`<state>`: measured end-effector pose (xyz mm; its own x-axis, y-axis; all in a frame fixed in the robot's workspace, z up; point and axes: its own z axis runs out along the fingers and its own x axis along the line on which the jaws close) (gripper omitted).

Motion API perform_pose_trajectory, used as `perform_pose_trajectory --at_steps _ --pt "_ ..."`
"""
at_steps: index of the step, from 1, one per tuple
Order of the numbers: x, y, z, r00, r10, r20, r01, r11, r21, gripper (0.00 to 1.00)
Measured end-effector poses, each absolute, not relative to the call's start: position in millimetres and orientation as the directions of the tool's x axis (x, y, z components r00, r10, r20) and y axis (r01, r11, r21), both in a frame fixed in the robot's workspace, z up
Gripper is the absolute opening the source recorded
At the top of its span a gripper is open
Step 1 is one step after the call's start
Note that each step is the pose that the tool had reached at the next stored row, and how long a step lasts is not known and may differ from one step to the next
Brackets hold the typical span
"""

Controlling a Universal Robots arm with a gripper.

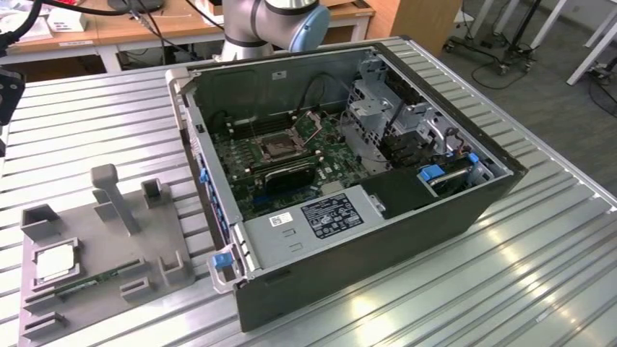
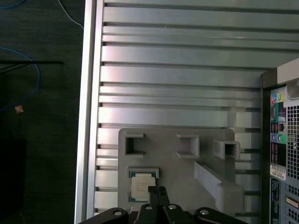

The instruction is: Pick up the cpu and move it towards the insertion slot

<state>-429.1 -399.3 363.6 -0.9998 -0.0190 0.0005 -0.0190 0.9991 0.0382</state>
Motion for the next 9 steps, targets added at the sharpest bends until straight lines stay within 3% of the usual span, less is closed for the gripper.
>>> perform_pose_trajectory --at_steps 9 --pt "-429.0 -402.6 363.6 -1.000 -0.019 0.001 -0.019 0.999 0.038 0.11"
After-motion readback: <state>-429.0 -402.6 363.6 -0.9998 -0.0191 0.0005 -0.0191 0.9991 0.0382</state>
